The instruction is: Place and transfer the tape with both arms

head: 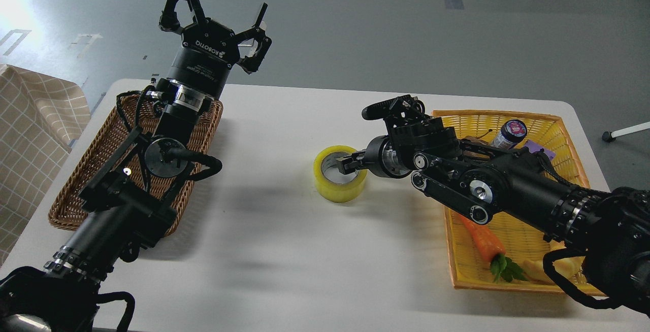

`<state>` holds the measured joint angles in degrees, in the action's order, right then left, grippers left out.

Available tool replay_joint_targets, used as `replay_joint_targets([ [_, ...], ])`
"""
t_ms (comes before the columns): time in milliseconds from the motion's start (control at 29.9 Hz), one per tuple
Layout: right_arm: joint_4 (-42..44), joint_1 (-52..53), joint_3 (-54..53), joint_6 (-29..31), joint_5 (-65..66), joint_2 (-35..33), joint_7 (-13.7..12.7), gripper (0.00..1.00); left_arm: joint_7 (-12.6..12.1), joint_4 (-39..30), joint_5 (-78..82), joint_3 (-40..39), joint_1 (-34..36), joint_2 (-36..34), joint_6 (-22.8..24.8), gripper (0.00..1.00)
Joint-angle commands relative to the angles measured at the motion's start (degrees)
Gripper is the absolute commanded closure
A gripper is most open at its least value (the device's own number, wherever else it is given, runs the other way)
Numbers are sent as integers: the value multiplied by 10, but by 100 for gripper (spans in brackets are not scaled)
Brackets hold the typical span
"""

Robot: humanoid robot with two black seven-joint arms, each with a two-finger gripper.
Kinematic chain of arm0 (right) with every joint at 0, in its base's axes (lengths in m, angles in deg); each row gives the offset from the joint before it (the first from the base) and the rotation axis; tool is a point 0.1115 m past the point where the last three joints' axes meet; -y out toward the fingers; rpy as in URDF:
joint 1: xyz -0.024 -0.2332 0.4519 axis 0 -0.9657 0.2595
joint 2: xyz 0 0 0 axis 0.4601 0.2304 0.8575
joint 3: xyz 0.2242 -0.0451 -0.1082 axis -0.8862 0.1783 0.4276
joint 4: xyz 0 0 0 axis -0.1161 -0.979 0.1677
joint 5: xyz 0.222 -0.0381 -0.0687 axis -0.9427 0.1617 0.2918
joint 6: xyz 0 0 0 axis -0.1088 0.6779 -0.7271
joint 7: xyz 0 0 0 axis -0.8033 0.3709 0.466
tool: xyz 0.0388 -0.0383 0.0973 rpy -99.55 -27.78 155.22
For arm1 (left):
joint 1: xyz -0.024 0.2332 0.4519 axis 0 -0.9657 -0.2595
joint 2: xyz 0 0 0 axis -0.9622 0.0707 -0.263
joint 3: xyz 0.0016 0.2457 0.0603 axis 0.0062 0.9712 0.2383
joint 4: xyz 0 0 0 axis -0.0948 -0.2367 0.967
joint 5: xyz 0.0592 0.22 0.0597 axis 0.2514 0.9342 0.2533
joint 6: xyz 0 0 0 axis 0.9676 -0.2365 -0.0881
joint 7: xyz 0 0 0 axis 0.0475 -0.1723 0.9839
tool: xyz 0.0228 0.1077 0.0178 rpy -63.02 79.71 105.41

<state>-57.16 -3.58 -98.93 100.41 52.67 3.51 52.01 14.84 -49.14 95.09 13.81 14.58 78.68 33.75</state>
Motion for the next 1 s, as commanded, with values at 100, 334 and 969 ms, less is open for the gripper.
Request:
replay_joint_targets([
  [100,-7,3,-33,0,0,0,-5,4,0,0,1,0,-1,0,0,2],
  [334,-98,-3,-83,0,-2,-73,-4,3,-1,0,1,0,0,-2,0,2],
  [969,-204,-193,-560,0,-243,-175,1,1,-4,3,2,10,1,-9,0,2],
])
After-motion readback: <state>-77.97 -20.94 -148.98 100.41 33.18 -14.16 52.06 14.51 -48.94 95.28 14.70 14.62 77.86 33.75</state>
